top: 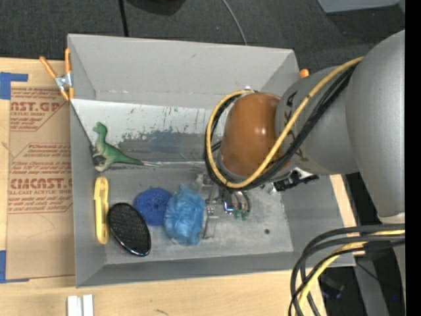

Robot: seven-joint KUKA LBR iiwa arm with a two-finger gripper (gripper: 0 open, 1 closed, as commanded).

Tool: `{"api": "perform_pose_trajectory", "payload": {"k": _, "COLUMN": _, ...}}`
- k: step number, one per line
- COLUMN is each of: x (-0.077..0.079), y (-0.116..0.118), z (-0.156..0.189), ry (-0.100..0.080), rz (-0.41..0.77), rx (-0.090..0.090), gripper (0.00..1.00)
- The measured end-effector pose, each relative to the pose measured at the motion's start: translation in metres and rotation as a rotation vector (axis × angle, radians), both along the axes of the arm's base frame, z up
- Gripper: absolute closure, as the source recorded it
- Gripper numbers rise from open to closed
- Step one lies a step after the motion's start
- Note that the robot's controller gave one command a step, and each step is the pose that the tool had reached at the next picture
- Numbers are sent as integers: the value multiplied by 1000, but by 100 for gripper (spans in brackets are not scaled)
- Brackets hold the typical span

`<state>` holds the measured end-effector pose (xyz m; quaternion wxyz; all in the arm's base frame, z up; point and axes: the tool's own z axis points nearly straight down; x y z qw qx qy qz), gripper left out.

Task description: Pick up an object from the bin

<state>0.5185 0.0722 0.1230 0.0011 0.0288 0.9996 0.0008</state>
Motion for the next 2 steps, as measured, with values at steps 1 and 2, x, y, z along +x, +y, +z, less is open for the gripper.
{"api": "perform_pose_trajectory", "payload": {"k": 1, "x": 1, "y": 10, "z": -21, "ry": -2, "rz": 17, "rx": -1, "gripper": 0}}
{"api": "perform_pose_trajectory", "payload": {"k": 2, "x": -1, "y": 22, "z": -34, "ry": -1, "rz": 233, "rx": -1, "gripper": 0}}
